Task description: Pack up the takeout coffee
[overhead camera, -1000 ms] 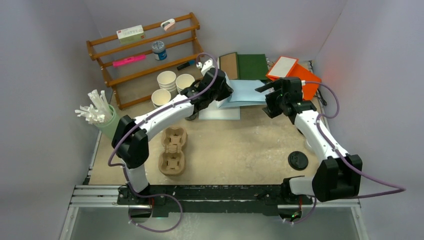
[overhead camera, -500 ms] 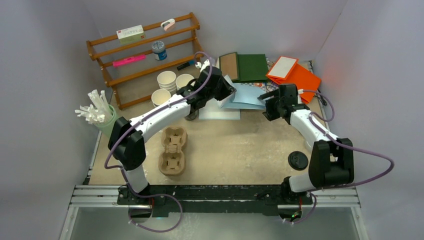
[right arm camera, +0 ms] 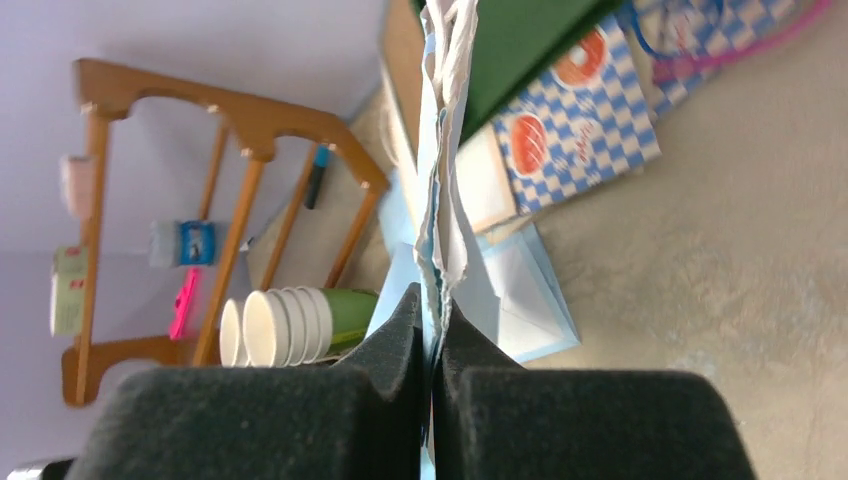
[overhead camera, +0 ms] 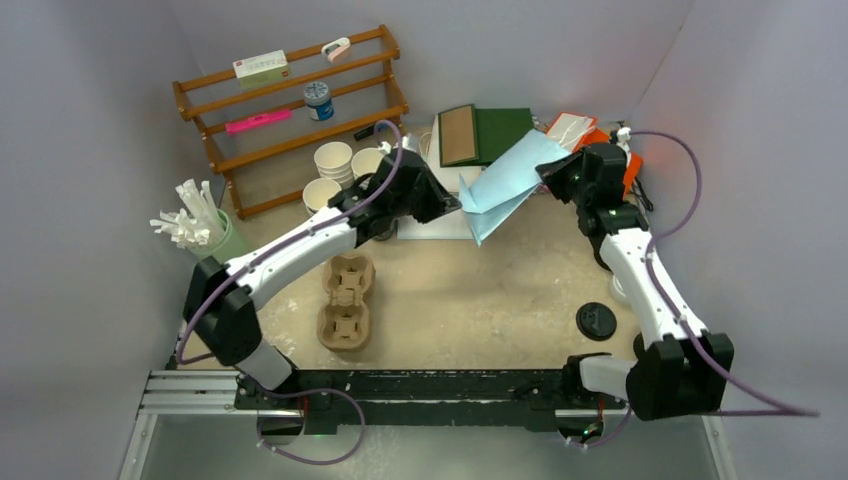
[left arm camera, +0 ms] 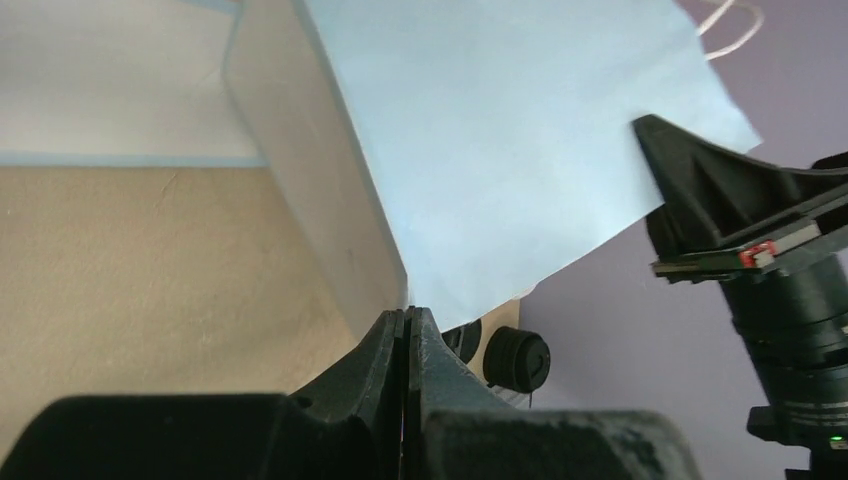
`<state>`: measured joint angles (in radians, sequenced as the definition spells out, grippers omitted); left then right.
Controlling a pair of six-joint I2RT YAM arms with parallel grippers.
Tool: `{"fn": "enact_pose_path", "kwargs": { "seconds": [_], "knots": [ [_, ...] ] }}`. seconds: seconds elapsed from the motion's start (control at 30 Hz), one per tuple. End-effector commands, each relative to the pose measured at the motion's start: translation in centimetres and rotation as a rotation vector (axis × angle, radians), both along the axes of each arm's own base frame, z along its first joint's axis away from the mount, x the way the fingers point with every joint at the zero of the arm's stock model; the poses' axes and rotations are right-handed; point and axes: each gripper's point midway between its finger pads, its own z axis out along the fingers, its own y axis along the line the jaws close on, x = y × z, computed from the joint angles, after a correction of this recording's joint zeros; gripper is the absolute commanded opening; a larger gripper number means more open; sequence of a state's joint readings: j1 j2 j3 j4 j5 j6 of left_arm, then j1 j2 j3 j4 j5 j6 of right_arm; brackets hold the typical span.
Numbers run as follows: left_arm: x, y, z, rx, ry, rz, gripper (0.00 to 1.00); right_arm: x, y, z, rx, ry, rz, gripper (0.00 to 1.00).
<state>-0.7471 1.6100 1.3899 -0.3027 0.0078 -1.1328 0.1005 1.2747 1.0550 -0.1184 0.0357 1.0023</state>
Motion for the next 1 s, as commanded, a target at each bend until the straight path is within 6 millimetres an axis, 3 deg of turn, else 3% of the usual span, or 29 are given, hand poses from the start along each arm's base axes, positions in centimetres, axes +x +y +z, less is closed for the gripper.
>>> {"fn": "enact_pose_path", "kwargs": {
  "seconds": [0.0, 0.13, 0.23, 0.27, 0.33, 0.43, 0.53, 0.8, 0.97],
  "knots": [
    [-3.6, 3.3, -1.8, 0.072, 0.039, -0.03, 0.0, -0.9, -0.8, 7.2, -0.236, -0.234, 0.108, 0.0],
    [-6.6, 4.9, -5.5, 0.132, 0.101, -0.105, 0.0, -3.1, 2.5, 9.1, -0.311, -0.327, 0.325, 0.0],
    [-7.5, 6.2, -5.7, 0.199, 0.071, -0.146, 0.0, -5.7, 6.2, 7.7, -0.444, -0.324, 0.445, 0.0],
    [-7.5, 6.7, -5.2, 0.222, 0.044, -0.151, 0.05, -6.8, 7.2, 6.9, -0.483, -0.324, 0.481, 0.0],
    [-7.2, 7.4, -3.2, 0.266, -0.023, -0.164, 0.25, -8.5, 7.8, 5.1, -0.533, -0.309, 0.509, 0.0],
    [-7.3, 8.0, -0.8, 0.322, -0.09, -0.216, 0.58, -10.5, 6.9, 3.4, -0.57, -0.315, 0.513, 0.0],
    [-7.6, 8.2, 1.4, 0.318, -0.14, -0.239, 0.79, -11.9, 6.7, 2.3, -0.594, -0.329, 0.554, 0.06],
    [-8.1, 4.0, 9.1, -0.055, -0.349, -0.299, 0.87, -13.7, 7.4, 0.2, -0.611, -0.323, 0.665, 0.13],
    [-6.4, 0.8, 12.0, -0.219, -0.388, -0.305, 0.78, -14.2, 7.9, -0.8, -0.634, -0.317, 0.73, 0.13]
  ]
}}
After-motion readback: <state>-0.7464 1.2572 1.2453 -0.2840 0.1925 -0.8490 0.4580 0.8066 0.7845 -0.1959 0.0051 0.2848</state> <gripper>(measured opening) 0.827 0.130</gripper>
